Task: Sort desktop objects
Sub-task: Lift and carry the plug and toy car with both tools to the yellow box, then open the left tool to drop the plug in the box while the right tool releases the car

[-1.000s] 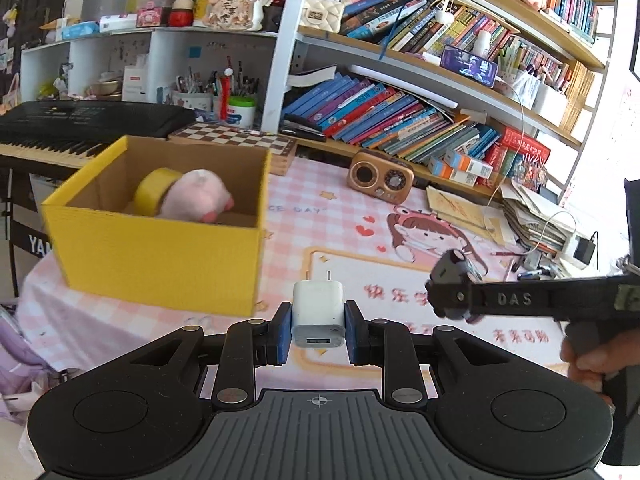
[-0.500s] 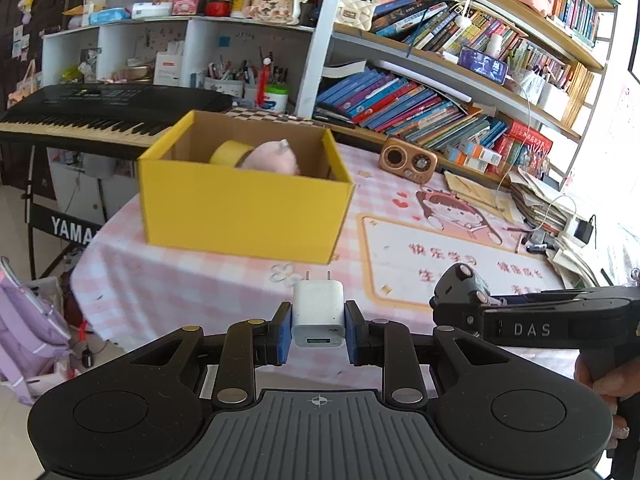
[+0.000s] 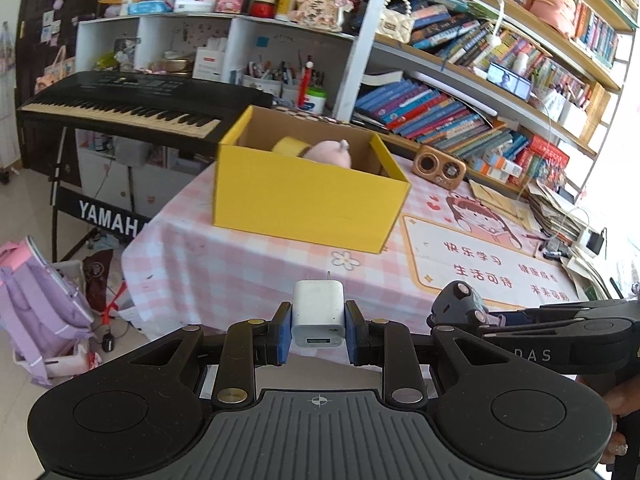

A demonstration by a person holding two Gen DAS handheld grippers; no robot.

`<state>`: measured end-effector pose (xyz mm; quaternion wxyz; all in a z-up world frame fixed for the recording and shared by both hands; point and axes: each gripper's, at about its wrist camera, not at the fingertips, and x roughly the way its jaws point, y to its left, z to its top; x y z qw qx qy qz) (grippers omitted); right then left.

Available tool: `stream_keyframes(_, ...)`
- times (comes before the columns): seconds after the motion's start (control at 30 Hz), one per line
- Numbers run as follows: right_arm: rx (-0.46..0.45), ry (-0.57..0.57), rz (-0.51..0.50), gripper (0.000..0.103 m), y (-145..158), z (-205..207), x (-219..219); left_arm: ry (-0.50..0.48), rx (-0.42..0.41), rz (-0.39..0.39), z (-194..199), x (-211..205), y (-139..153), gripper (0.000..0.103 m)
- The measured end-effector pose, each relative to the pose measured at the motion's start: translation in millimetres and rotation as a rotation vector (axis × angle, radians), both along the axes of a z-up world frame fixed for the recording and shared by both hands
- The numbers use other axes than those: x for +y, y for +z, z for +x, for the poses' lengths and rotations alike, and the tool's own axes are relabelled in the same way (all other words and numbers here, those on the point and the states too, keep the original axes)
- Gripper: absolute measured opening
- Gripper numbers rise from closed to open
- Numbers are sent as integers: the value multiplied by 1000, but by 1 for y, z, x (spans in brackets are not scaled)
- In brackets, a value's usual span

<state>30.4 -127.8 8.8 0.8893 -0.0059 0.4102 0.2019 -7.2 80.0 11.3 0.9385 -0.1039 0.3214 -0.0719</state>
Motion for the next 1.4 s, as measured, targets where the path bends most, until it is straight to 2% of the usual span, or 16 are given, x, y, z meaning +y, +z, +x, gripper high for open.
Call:
stream_keyframes(0.37, -2, 69, 7, 48, 5, 11, 31, 57, -13, -11, -2, 27, 2, 25)
stream_keyframes(0.6, -51, 110, 34, 48, 24, 29, 43, 86, -57, 3, 15, 36, 14, 25)
stream_keyframes(1.0, -174, 136, 93, 48, 65, 109, 35, 130, -174, 29, 89, 23, 49, 25)
stream_keyframes(1.27, -195, 144, 104, 48, 68, 181, 28, 116, -172, 77, 153, 3, 53, 25)
stream_keyframes(1.4, -176, 175, 71, 48, 61, 215, 30, 115, -162, 97, 181, -8, 50, 25)
